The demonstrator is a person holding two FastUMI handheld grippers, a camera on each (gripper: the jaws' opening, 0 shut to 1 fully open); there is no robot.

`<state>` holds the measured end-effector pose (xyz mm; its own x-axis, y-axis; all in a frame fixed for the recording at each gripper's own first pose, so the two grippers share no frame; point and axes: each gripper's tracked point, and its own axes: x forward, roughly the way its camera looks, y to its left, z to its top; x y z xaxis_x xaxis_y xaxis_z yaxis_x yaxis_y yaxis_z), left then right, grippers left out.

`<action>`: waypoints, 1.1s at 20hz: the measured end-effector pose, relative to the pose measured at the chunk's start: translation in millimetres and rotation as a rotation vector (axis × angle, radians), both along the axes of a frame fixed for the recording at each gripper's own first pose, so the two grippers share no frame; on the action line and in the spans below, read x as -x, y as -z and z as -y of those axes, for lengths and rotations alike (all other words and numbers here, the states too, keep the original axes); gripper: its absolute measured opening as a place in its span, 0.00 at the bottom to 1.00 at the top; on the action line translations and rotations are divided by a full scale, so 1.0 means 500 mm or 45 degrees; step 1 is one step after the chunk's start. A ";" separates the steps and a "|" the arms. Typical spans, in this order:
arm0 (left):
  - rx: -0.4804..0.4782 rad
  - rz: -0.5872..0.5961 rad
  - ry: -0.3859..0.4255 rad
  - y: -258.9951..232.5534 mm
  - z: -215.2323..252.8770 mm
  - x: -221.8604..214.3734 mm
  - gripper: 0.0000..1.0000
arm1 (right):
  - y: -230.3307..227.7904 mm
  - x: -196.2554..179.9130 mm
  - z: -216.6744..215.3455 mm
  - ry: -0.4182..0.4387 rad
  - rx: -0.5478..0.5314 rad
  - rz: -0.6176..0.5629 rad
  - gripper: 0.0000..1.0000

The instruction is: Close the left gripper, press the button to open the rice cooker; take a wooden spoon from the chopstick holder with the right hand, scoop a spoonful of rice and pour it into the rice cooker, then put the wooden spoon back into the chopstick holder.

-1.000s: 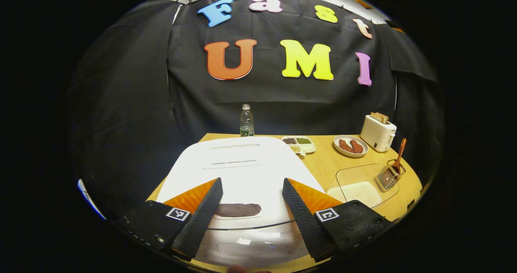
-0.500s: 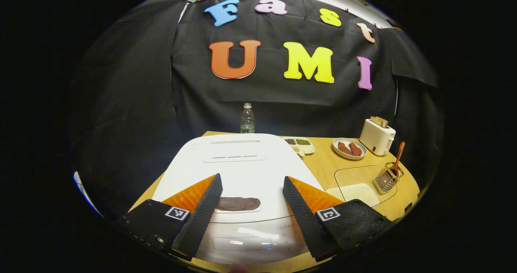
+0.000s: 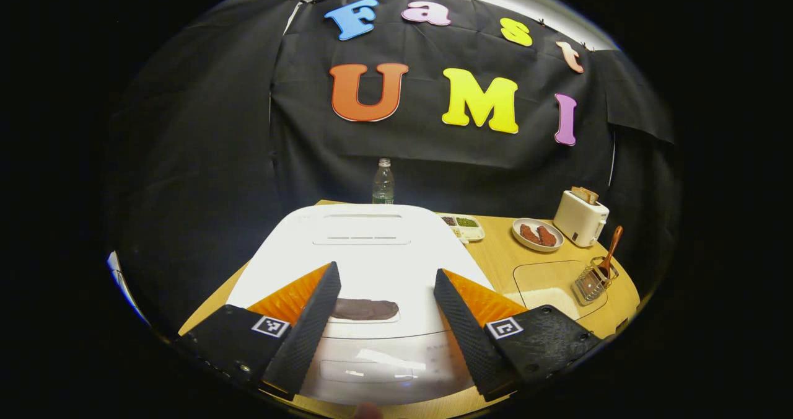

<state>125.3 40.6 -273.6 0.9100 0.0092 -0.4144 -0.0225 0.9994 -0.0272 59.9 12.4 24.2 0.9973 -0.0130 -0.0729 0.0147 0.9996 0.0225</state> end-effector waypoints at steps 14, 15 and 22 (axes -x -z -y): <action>-0.034 0.128 -0.093 -0.067 -0.035 0.004 0.96 | 0.111 -0.024 0.152 0.109 -0.134 -0.116 1.00; -0.025 0.151 -0.088 -0.086 -0.034 0.005 0.96 | 0.112 -0.023 0.155 0.111 -0.134 -0.108 0.96; -0.041 0.311 0.032 -0.270 0.006 0.053 0.95 | 0.094 0.012 0.118 0.107 -0.066 -0.031 1.00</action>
<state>99.1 37.6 -138.4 0.9832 -0.0047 -0.1823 0.0054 1.0000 0.0034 53.8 -46.7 -22.6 0.9907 -0.0924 -0.1001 0.0999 0.9924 0.0725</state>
